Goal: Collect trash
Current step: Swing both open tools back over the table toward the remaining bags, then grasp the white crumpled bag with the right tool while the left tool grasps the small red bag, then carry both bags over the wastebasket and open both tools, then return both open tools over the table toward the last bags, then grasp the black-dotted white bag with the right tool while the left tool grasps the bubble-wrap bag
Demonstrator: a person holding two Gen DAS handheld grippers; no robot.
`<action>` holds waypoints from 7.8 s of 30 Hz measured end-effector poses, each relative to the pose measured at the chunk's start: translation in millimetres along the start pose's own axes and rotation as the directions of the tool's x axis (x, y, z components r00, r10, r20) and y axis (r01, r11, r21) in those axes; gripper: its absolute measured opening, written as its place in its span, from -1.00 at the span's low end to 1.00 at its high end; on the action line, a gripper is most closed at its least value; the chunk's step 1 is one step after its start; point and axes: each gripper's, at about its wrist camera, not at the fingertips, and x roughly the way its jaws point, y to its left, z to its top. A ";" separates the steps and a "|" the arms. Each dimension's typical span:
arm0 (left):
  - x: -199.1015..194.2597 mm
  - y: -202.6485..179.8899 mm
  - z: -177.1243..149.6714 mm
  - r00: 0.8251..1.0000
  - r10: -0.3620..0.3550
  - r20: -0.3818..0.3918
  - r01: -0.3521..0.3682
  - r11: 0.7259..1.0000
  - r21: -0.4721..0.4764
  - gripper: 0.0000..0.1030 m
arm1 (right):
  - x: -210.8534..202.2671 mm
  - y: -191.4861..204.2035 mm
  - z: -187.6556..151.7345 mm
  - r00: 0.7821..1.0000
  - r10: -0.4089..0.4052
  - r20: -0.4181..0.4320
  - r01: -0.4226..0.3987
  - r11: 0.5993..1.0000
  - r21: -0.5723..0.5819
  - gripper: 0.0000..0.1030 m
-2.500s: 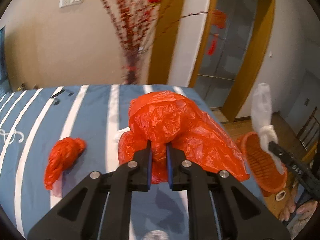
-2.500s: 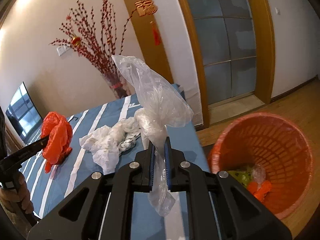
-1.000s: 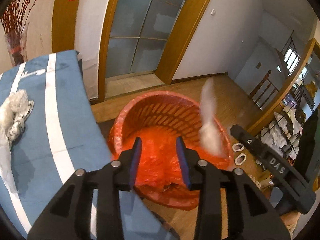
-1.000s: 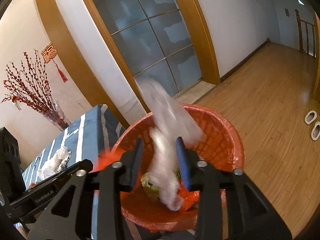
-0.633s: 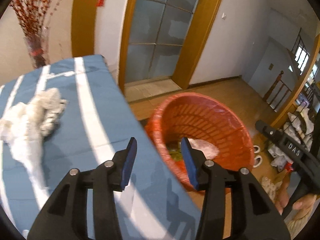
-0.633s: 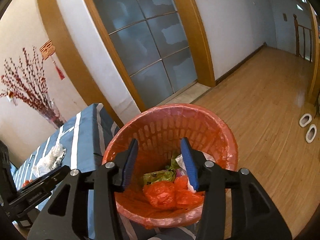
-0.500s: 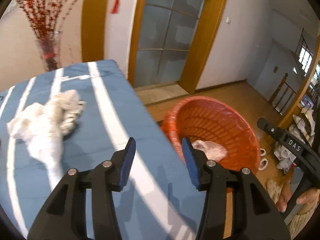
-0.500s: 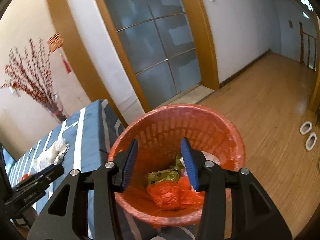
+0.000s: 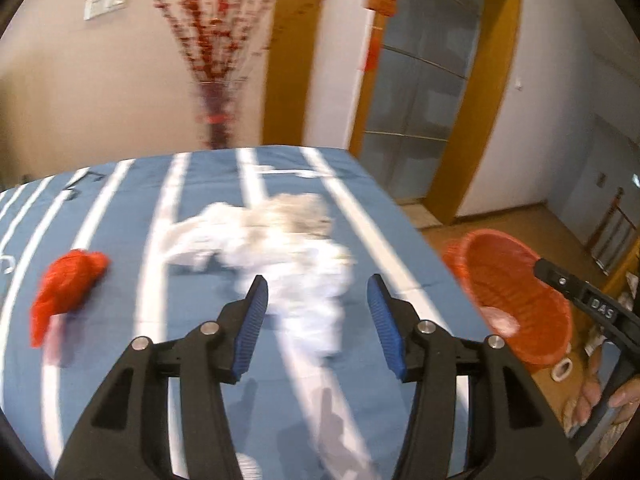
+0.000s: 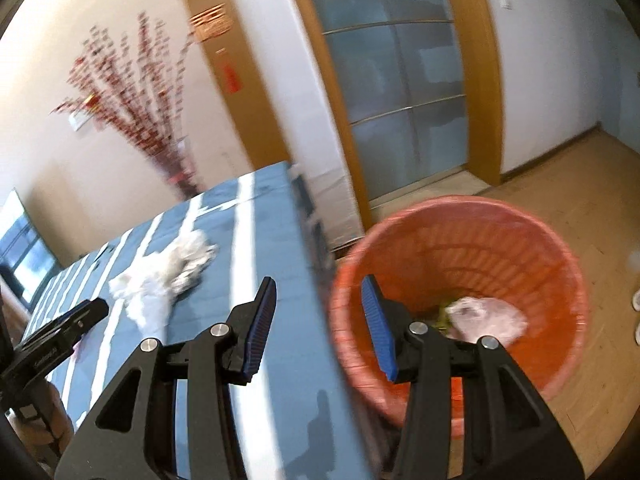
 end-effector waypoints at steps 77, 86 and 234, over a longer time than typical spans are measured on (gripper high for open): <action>-22.1 222.6 -9.4 0.958 0.280 -0.055 -0.285 0.925 -0.251 0.04 | 196.2 267.3 -20.4 0.946 0.073 -0.316 -0.180 0.928 -0.326 -0.46; -4.1 232.1 -11.6 0.957 0.269 -0.109 -0.289 0.919 -0.268 0.12 | 151.5 234.2 7.9 0.940 0.243 -0.237 -0.289 0.940 -0.180 -0.92; 104.5 28.6 45.1 0.991 0.074 -0.114 -0.078 0.997 -0.028 0.34 | 41.2 12.8 32.5 0.992 -0.126 -0.008 0.126 0.992 -0.027 -0.89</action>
